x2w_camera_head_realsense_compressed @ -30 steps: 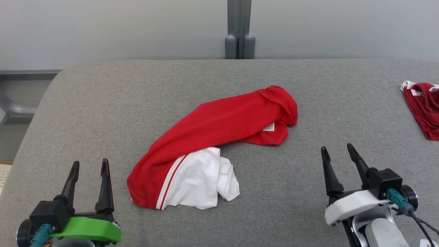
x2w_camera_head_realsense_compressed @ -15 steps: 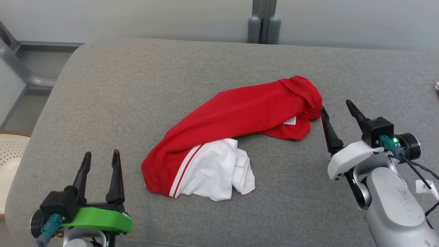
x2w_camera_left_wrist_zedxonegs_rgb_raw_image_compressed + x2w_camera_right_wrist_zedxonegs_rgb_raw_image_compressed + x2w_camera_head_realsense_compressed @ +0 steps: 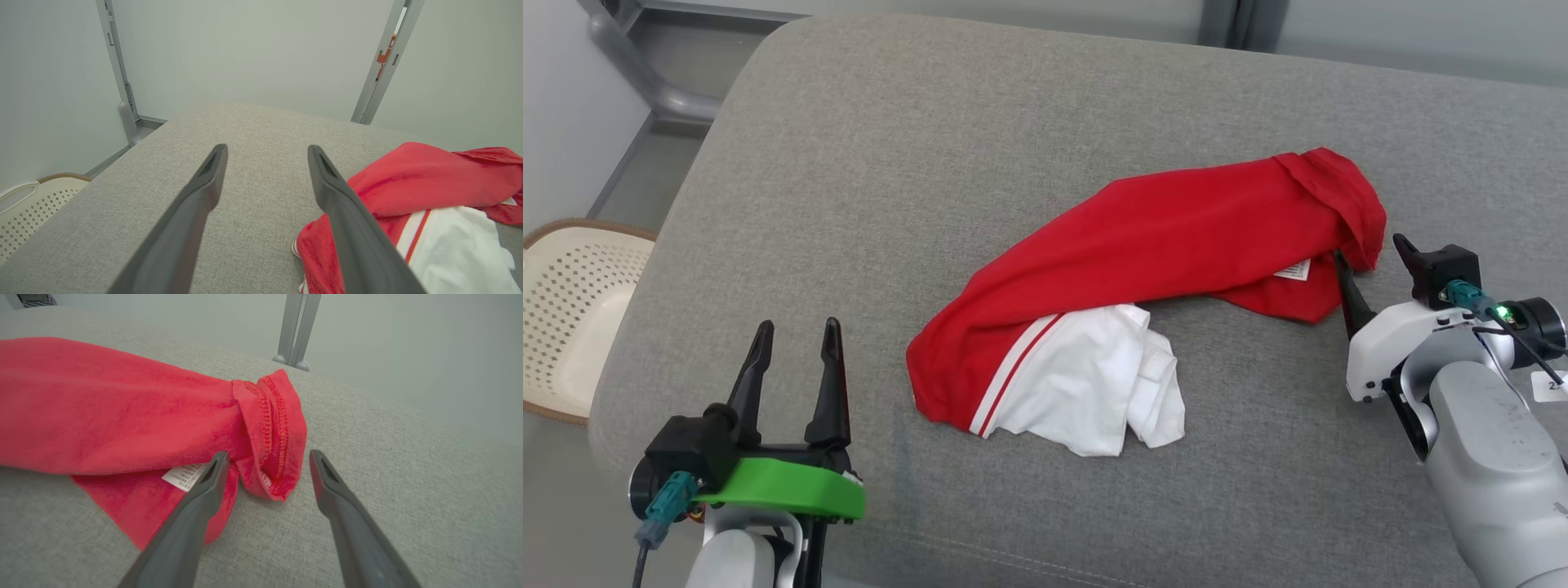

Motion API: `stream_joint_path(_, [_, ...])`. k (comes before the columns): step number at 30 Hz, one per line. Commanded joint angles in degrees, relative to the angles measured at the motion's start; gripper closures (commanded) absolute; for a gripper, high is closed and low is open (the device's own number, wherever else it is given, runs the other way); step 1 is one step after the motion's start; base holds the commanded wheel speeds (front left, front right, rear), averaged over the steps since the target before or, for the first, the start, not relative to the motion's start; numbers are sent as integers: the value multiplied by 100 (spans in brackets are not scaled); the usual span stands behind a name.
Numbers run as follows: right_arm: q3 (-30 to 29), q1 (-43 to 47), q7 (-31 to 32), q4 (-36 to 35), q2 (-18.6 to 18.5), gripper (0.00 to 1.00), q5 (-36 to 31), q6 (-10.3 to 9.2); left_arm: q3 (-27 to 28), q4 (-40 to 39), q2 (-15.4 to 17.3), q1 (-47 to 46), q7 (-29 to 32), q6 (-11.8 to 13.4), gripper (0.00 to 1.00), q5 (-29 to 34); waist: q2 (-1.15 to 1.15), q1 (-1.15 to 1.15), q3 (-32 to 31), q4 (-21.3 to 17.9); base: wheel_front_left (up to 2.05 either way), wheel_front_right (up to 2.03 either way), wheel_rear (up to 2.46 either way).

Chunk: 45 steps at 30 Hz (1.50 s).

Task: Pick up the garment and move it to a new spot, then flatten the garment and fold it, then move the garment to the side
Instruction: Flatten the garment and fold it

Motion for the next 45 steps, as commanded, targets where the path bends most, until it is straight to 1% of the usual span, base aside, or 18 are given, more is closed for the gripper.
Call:
stream_joint_path(1, [-26,-88,-48,134,-9,0,-39,-10,-30,18,-16,-86,-2,-14,0,-37,0,0,184,209,0,0,0])
stream_joint_path(3, [-43,-160,-71,331,-19,0,-44,-10,-82,32,-18,-132,-2,-15,0,-69,0,0,219,273,0,0,0])
stream_joint_path(4, [-53,-196,-87,416,-18,13,-36,-10,-99,37,-19,-152,-2,-15,0,-89,0,0,230,299,0,0,0])
stream_joint_path(6, [-31,-238,-103,573,13,100,2,-10,-117,47,-18,-148,-2,-16,0,-109,0,0,241,331,0,0,0])
stream_joint_path(10, [-32,-303,-130,717,19,100,90,-10,-89,70,-11,-82,-2,-16,0,-107,0,0,203,319,0,0,0])
stream_joint_path(13, [-70,-260,-134,601,38,100,200,-10,-68,120,-7,22,-2,-16,0,-80,0,0,107,219,0,0,0])
stream_joint_path(17, [-38,41,-135,165,90,100,373,-10,-49,176,14,130,-2,-17,0,-48,0,0,-110,-17,0,0,0])
stream_joint_path(20, [126,274,-135,-223,95,100,526,-10,-9,201,27,242,-2,-16,0,-32,0,0,-315,-259,0,0,0])
stream_joint_path(26, [318,814,-136,-877,-55,100,846,-10,-40,243,32,400,-2,-16,0,13,0,0,-574,-654,0,0,0])
stream_joint_path(31, [280,1386,-136,-1383,-174,100,1090,-10,-44,244,-7,496,-2,-16,0,33,0,0,-694,-847,0,0,0])
stream_joint_path(37, [59,2266,93,-2068,-124,100,1521,-10,-50,248,-31,588,-2,-16,0,44,0,0,-724,-945,0,0,0])
stream_joint_path(38, [0,2413,129,-2204,-104,83,1572,-10,-43,254,-32,601,-2,-16,0,40,0,0,-718,-962,0,0,0])
stream_joint_path(39, [-50,2507,155,-2304,-76,30,1614,-10,-36,261,-28,599,-2,-16,0,35,0,0,-712,-978,0,0,0])
stream_joint_path(40, [-107,2609,189,-2397,-63,0,1622,-10,-37,267,-19,591,-2,-16,0,28,0,0,-706,-991,0,0,0])
stream_joint_path(45, [-206,2800,278,-2793,-1,0,1436,-10,-75,298,32,552,-2,-17,0,15,0,0,-716,-1022,0,0,0])
